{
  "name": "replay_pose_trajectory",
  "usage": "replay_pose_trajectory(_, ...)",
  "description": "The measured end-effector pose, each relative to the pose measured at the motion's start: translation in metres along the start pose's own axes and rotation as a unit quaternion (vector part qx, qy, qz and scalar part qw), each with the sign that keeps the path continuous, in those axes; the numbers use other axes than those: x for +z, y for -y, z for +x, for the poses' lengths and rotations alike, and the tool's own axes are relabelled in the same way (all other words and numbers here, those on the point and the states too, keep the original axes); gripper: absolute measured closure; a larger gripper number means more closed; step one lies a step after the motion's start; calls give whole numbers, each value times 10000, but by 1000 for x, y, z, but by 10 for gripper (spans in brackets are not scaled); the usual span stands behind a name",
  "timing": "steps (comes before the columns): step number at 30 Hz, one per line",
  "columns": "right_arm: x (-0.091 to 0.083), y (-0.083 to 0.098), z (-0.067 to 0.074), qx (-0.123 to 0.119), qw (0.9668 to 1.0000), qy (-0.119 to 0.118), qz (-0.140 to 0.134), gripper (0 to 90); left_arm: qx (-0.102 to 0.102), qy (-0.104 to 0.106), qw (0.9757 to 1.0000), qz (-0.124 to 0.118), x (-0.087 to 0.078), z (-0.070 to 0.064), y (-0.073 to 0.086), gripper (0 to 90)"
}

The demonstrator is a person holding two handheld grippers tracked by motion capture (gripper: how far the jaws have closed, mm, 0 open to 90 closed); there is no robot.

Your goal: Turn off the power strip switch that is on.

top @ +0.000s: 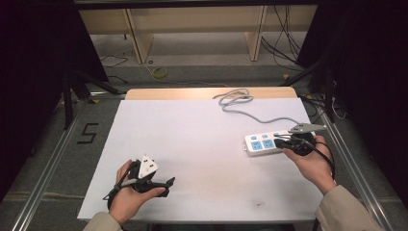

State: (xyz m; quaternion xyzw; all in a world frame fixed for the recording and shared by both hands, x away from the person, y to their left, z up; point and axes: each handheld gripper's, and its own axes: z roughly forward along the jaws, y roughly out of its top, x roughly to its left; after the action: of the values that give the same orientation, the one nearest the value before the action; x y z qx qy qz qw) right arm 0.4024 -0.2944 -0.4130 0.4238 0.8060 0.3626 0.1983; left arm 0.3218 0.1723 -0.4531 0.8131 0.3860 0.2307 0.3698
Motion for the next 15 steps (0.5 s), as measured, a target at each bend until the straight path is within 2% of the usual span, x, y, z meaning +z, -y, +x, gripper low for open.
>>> replay_pose_trajectory(15, 10, -6, -5, 22, 9999, 24, 128, 900, -24, -33, 10000, -7, 1, 1, 0, 75)
